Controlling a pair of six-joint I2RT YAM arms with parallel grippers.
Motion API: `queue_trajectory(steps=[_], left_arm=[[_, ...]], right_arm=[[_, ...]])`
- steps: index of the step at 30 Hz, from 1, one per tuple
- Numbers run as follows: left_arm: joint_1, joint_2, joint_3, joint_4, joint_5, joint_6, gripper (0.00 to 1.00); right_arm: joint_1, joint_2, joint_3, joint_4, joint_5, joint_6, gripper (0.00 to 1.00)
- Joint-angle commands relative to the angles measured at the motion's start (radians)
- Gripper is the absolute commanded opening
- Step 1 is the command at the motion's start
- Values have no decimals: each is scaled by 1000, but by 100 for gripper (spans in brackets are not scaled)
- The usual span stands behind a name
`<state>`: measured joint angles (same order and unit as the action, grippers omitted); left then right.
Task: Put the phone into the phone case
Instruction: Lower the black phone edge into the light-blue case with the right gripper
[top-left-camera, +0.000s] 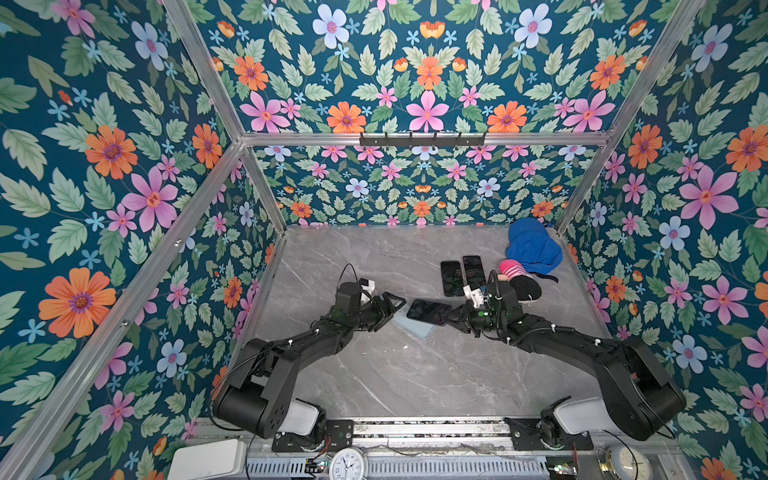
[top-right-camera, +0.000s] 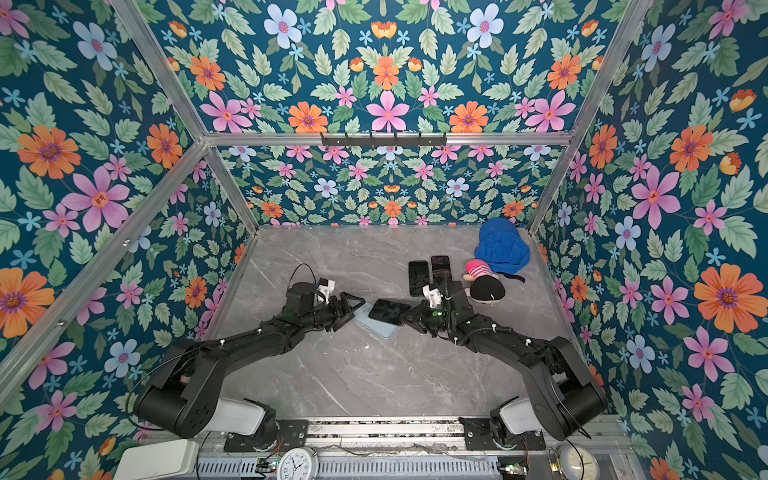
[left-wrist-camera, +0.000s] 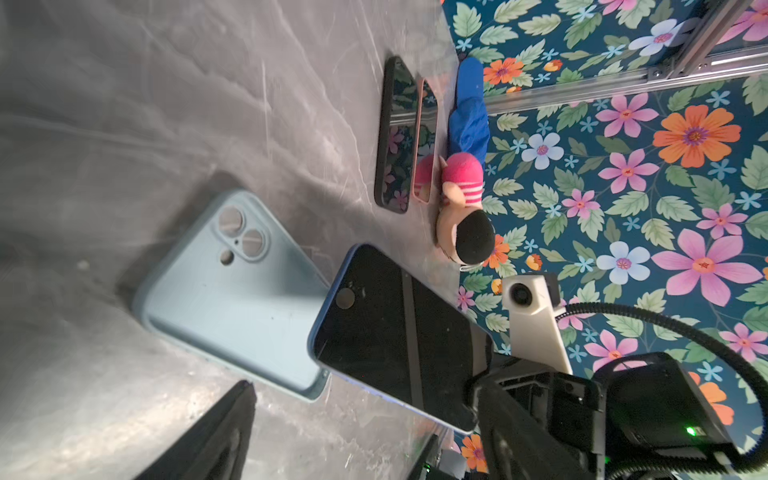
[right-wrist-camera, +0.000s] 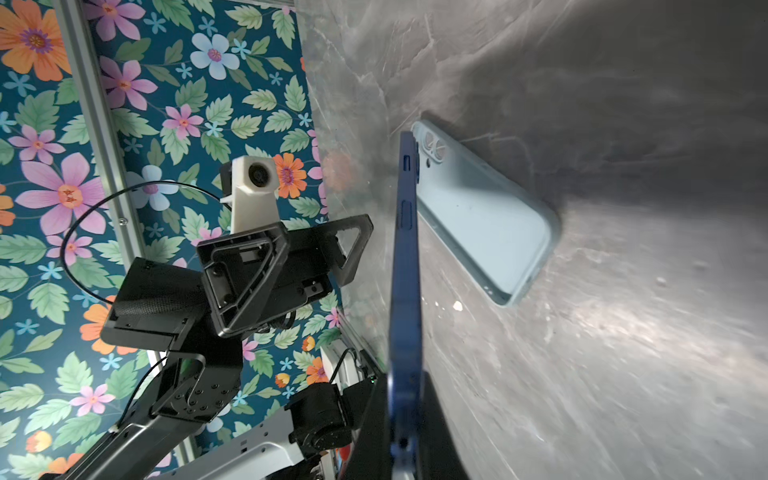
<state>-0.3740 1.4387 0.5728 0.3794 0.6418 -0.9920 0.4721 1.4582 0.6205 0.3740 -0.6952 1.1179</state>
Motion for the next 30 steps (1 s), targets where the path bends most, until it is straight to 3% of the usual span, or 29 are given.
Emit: queue_trajectory(steps=[1, 14, 30], left_arm=[[64, 44, 3, -107, 49, 109, 83], [126, 254, 62, 114, 179, 68, 83], [127, 286, 38, 186, 210, 33, 79]], right_arm=[[25, 75, 18, 275, -29, 131, 0], [63, 192, 38, 352, 30, 200, 0], [91, 310, 32, 364, 48, 198, 0]])
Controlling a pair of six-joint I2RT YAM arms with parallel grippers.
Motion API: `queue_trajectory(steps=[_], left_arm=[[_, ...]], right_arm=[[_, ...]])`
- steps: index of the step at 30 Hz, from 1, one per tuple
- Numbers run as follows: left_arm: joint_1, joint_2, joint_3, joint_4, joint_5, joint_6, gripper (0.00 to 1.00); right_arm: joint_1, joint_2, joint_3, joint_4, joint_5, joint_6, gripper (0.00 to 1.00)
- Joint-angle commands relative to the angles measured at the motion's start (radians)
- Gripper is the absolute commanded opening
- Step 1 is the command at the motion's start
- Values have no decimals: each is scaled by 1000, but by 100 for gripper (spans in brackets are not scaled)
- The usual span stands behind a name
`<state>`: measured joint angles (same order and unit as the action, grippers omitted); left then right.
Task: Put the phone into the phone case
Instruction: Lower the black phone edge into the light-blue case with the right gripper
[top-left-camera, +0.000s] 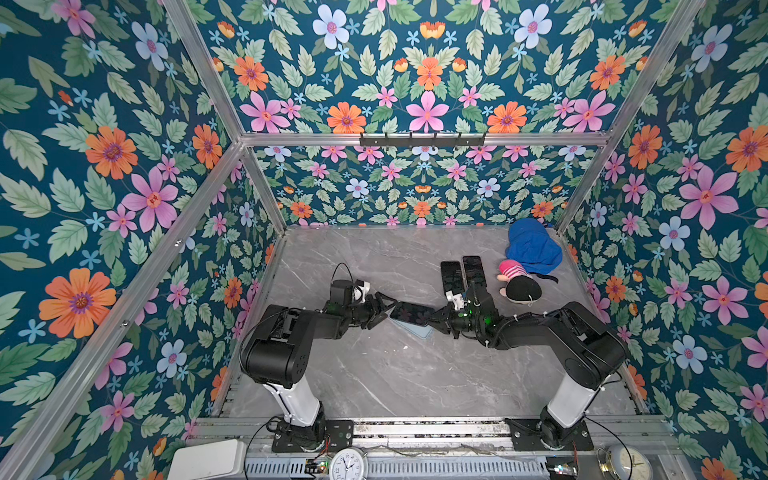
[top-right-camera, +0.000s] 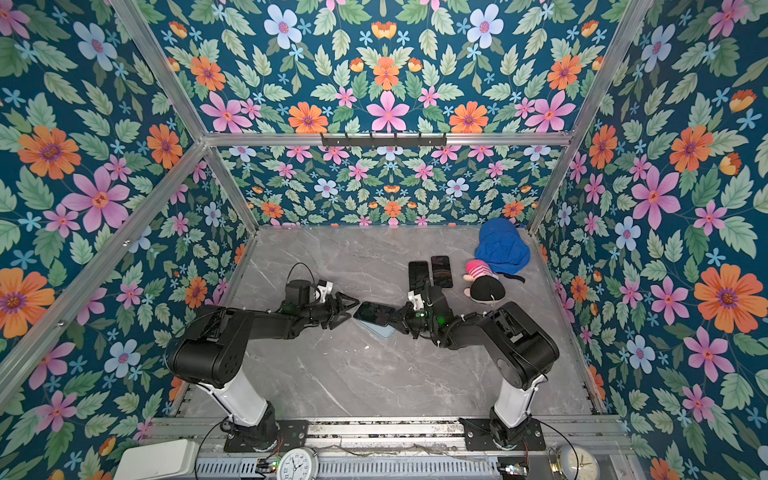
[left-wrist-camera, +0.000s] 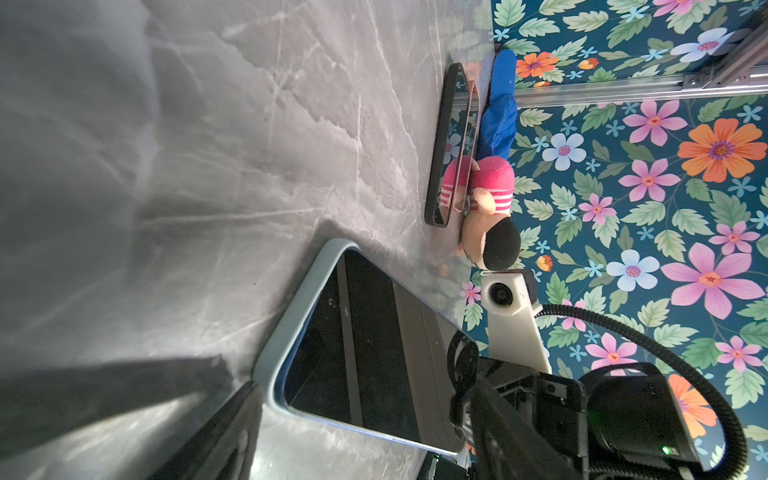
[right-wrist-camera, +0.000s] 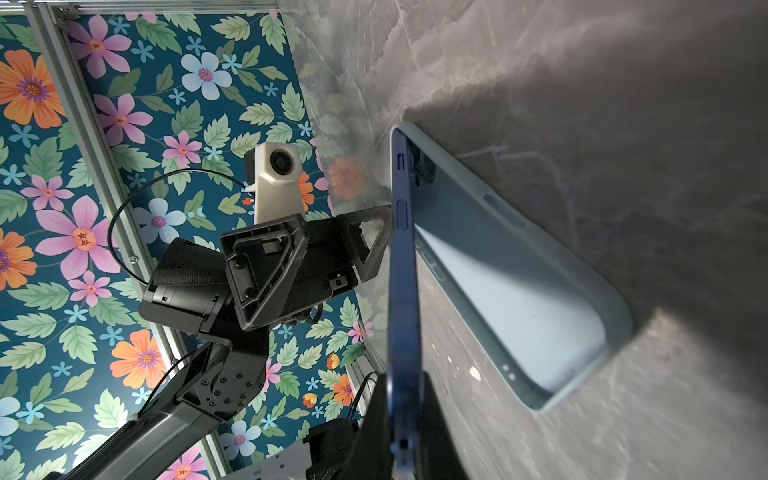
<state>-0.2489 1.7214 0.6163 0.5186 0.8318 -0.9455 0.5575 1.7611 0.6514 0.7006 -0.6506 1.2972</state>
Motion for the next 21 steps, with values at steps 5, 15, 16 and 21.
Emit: queue_trajectory(steps=[5, 15, 16, 21], left_arm=[[-1, 4, -14, 79, 27, -35, 75], [-15, 8, -37, 124, 30, -48, 69], [-19, 13, -44, 146, 33, -58, 69], [5, -25, -46, 144, 56, -61, 66]], right_arm=[[8, 9, -6, 9, 8, 9, 0], [8, -14, 26, -218, -7, -23, 0], [8, -12, 28, -227, -7, -26, 0], [8, 14, 28, -209, -24, -14, 0]])
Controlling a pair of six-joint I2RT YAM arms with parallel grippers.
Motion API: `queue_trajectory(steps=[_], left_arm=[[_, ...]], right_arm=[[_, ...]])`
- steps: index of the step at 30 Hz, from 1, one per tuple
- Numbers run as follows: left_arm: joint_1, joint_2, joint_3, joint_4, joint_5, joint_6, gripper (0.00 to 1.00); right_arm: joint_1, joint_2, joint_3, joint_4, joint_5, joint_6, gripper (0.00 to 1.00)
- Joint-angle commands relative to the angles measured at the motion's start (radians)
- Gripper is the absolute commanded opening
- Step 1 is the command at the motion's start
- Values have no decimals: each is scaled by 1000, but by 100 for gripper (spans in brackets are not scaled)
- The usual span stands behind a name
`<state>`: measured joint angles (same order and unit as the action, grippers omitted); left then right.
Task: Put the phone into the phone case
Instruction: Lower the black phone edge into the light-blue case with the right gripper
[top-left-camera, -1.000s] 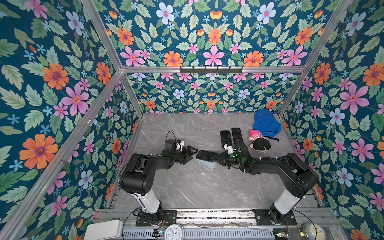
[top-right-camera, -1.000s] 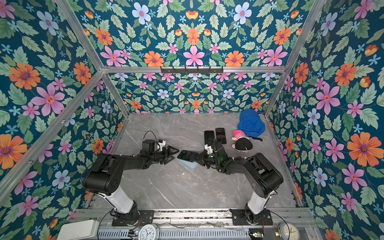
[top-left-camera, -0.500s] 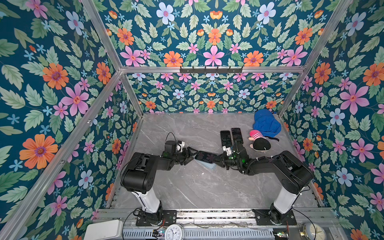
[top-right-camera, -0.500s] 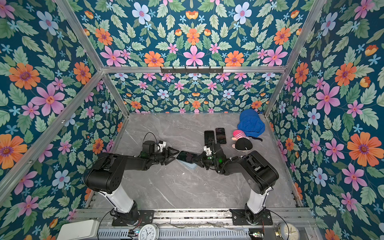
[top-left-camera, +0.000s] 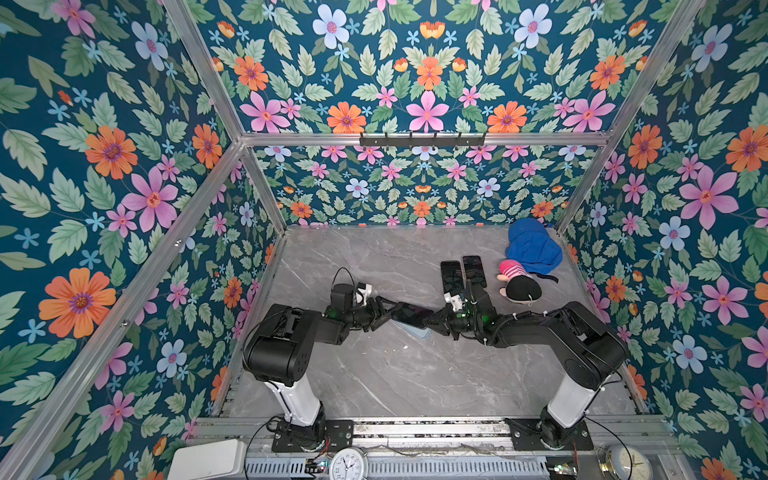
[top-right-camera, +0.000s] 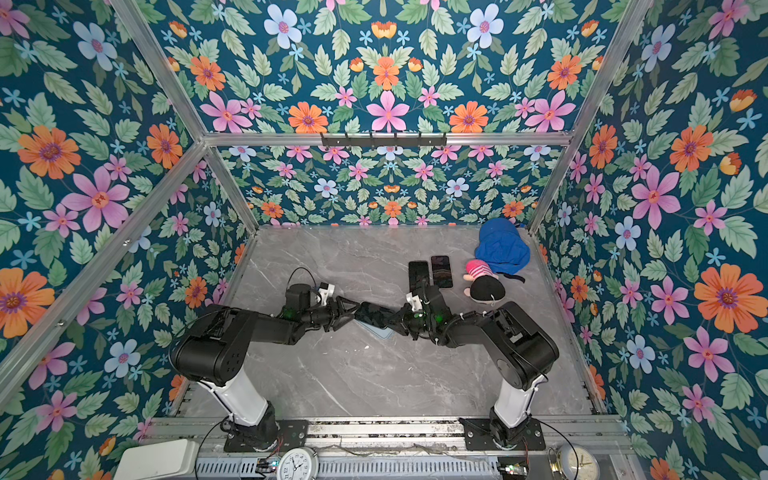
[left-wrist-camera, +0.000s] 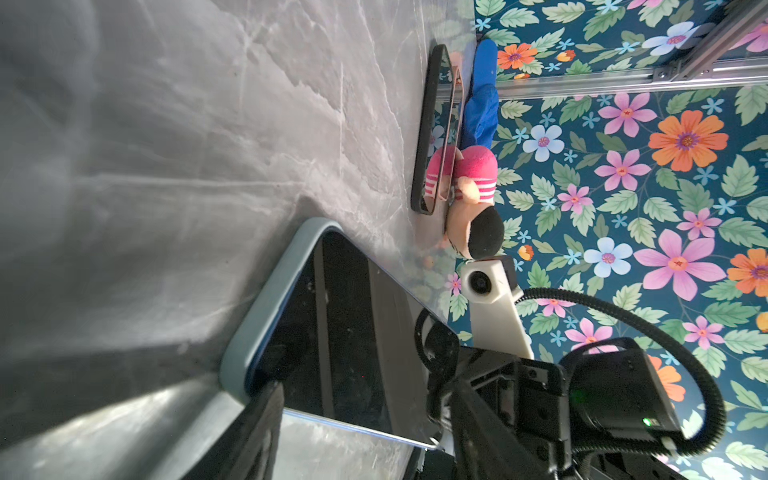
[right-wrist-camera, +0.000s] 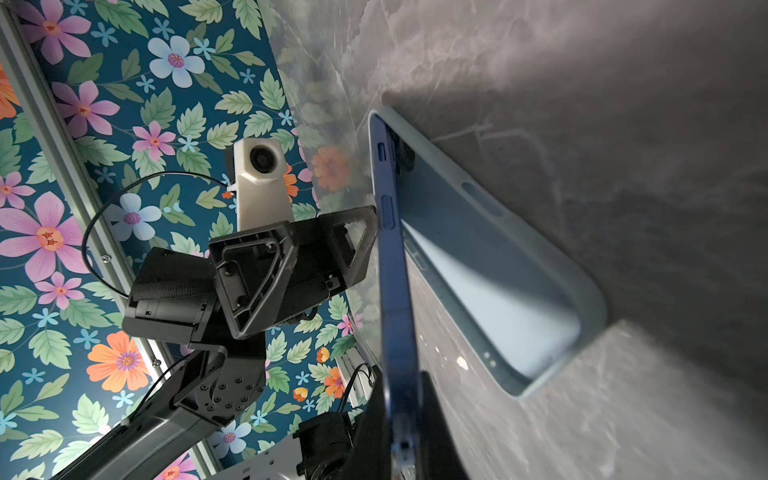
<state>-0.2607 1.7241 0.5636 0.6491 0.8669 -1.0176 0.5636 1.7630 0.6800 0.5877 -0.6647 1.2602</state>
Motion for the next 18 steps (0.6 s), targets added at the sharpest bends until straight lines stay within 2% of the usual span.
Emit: queue_trajectory(steps=[1, 4, 6, 9, 13, 18], left_arm=[[28, -50, 23, -51, 12, 48, 67], [41, -89, 92, -230, -36, 155, 68], [41, -79, 122, -274, -70, 187, 69], [42, -20, 151, -269, -88, 199, 69], [34, 57, 139, -127, -43, 124, 68], [6, 68, 124, -104, -43, 102, 66]], right_arm=[[1, 10, 3, -107, -9, 18, 0], [2, 10, 13, -125, -10, 9, 0], [1, 14, 18, -126, -13, 10, 0], [1, 23, 21, -123, -19, 12, 0], [0, 32, 31, -134, -25, 11, 0], [-1, 45, 39, -144, -30, 7, 0]])
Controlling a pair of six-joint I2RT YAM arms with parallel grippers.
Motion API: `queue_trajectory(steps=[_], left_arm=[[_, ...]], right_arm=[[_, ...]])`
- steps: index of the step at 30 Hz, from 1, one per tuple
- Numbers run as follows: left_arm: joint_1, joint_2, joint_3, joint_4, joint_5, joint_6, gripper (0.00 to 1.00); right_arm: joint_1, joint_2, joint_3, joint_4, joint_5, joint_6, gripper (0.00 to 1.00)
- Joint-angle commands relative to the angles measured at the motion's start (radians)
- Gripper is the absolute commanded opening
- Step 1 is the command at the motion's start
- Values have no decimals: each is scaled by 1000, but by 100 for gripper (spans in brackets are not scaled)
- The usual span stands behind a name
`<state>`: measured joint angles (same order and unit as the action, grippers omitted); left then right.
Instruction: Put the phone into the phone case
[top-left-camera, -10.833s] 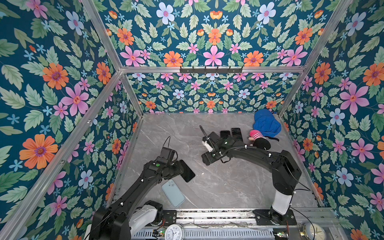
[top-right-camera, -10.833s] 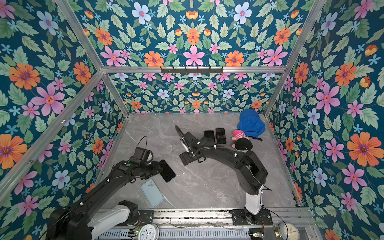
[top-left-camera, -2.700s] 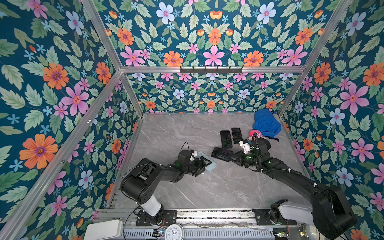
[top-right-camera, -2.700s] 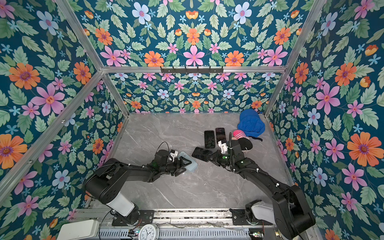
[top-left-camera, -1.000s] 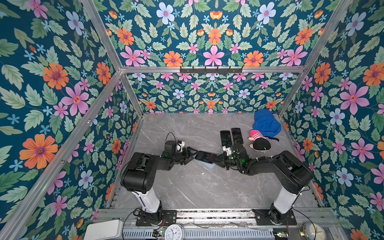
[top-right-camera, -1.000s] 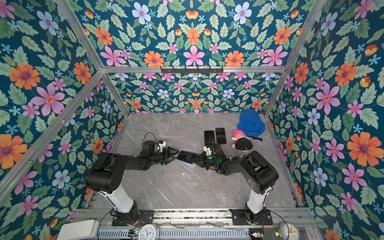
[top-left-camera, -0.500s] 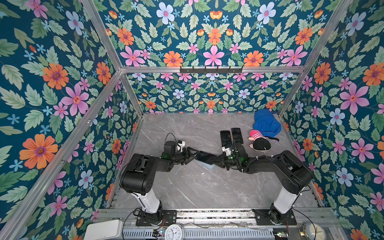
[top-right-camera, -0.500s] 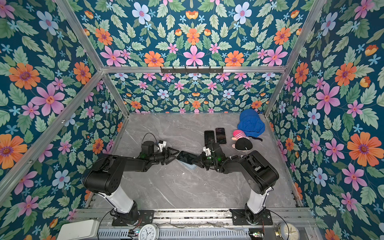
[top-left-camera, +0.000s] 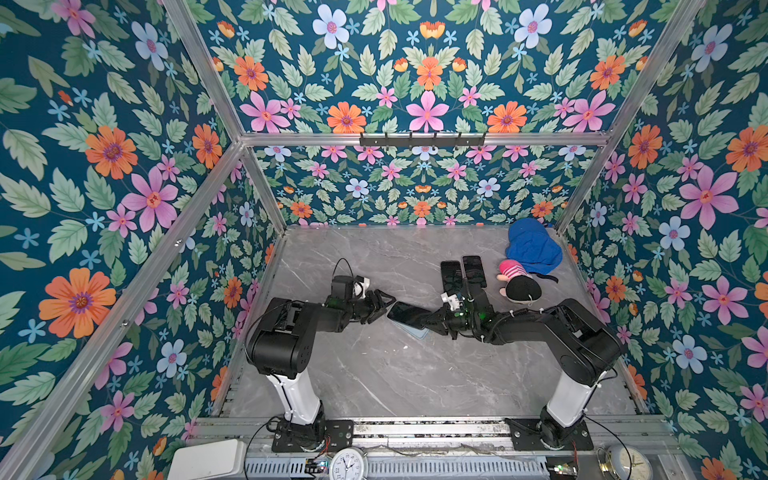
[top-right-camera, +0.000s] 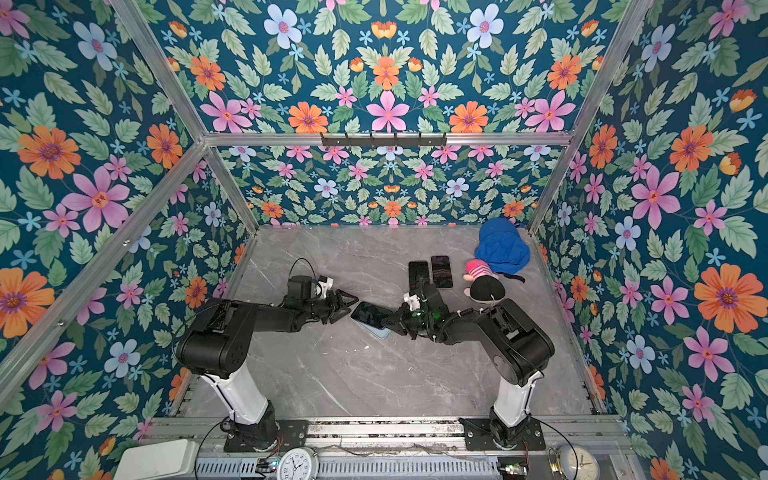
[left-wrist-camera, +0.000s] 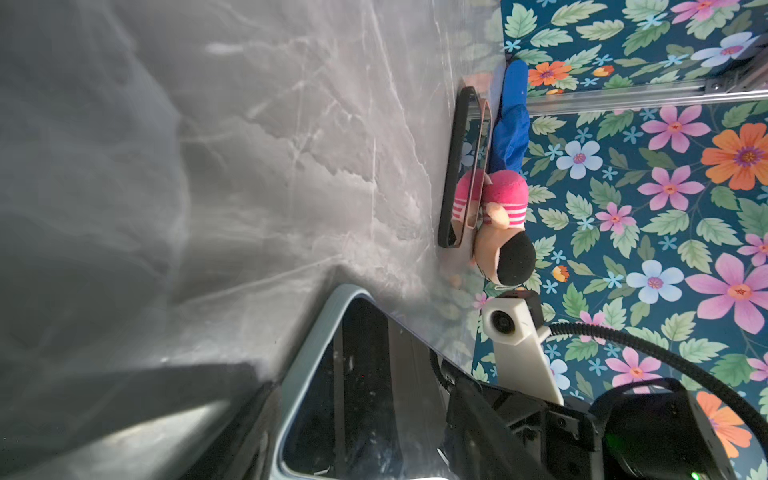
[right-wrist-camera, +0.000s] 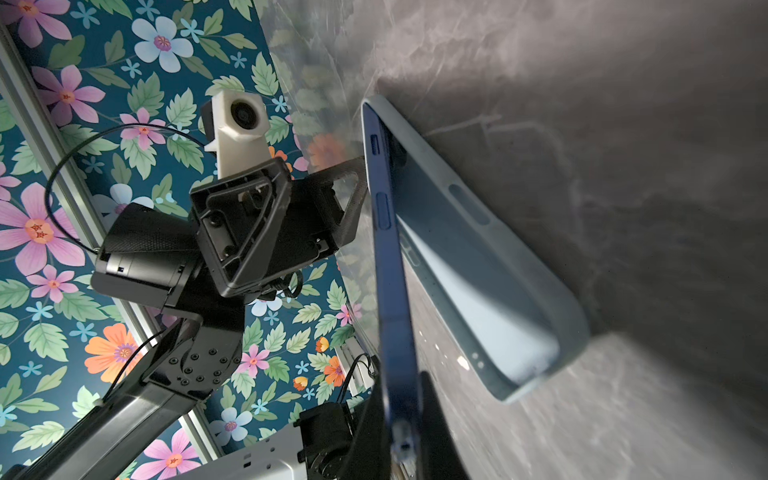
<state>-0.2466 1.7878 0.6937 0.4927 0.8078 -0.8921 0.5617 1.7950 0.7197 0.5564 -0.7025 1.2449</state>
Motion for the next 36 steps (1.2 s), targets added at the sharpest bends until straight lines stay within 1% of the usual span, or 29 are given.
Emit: queue_trajectory(steps=[1, 5, 10, 14, 19, 22, 29, 32, 34, 36], left_arm=[[-13, 8, -14, 66, 20, -34, 64], [-25, 16, -54, 149, 32, -81, 60], [-41, -2, -96, 197, 27, -113, 58], [-58, -11, -123, 233, 18, -135, 58], [-65, -24, -149, 269, 17, -158, 57], [-66, -34, -158, 270, 14, -159, 57], [-65, -56, -171, 274, 16, -159, 57], [-55, -82, -148, 202, 17, -118, 58], [-46, -103, -115, 118, 10, -71, 58], [-40, -131, -70, 3, -10, -8, 58]], right_arm=[[-1, 16, 0, -110, 6, 25, 0], [-5, 21, -3, -115, 1, 22, 0], [-8, 24, -6, -153, 1, 6, 0], [-9, 24, 5, -238, 18, -46, 1], [-9, 16, 23, -343, 35, -100, 14], [-7, 22, 28, -363, 34, -107, 23], [1, 13, 65, -444, 38, -138, 35], [3, -22, 90, -528, 58, -172, 43], [2, -39, 106, -592, 74, -200, 48], [2, -53, 119, -661, 92, -226, 51]])
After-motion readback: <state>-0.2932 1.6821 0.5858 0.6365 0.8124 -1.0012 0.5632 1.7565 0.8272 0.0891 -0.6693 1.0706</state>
